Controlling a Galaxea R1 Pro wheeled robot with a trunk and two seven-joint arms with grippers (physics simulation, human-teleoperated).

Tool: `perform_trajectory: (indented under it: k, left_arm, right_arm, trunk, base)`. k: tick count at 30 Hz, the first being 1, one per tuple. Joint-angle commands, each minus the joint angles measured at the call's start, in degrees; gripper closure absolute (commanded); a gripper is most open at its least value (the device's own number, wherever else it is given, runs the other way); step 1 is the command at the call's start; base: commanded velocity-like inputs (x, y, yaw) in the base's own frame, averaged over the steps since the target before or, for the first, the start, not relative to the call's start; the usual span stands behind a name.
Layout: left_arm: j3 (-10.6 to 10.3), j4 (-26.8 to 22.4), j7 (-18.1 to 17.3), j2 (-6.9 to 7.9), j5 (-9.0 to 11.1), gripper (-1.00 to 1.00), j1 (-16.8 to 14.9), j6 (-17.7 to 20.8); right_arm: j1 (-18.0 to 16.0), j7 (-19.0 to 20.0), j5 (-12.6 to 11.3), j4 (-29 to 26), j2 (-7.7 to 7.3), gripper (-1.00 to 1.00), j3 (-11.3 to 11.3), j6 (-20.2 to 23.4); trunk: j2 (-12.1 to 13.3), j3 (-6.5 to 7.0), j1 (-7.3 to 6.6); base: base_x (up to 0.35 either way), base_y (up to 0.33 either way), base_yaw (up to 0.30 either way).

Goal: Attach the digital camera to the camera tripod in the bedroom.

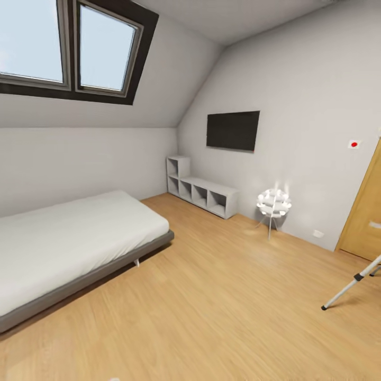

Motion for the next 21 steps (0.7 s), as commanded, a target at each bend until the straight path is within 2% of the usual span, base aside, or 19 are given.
perform_trajectory:
  k: [1, 9, 21]
  left_arm:
    - [0.3, -0.1, 0.1, -0.01, -0.2, 1.0, 0.0, 0.1]
    - [0.2, -0.1, 0.1, -0.09, -0.3, 1.0, 0.0, 0.0]
    - [0.2, 0.0, -0.4, -0.05, -0.1, 1.0, 0.0, 0.0]
  right_arm:
    - [-0.1, 0.2, -0.1, 0.2, -0.01, -1.0, 0.2, -0.3]
    - [-0.1, 0.2, -0.1, 0.2, 0.17, -1.0, 0.1, 0.1]
    - [-0.1, 0.1, -0.1, 0.2, 0.31, -1.0, 0.2, -0.2]
  trunk:
    - [0.0, -0.03, 0.0]
    - [0.0, 0.21, 0.0]
    - [0.0, 0.55, 0.0]
  base:
    - [0.071, 0.0, -0.24]
    - [0.105, 0.0, -0.24]
    - [0.013, 0.0, -0.24]
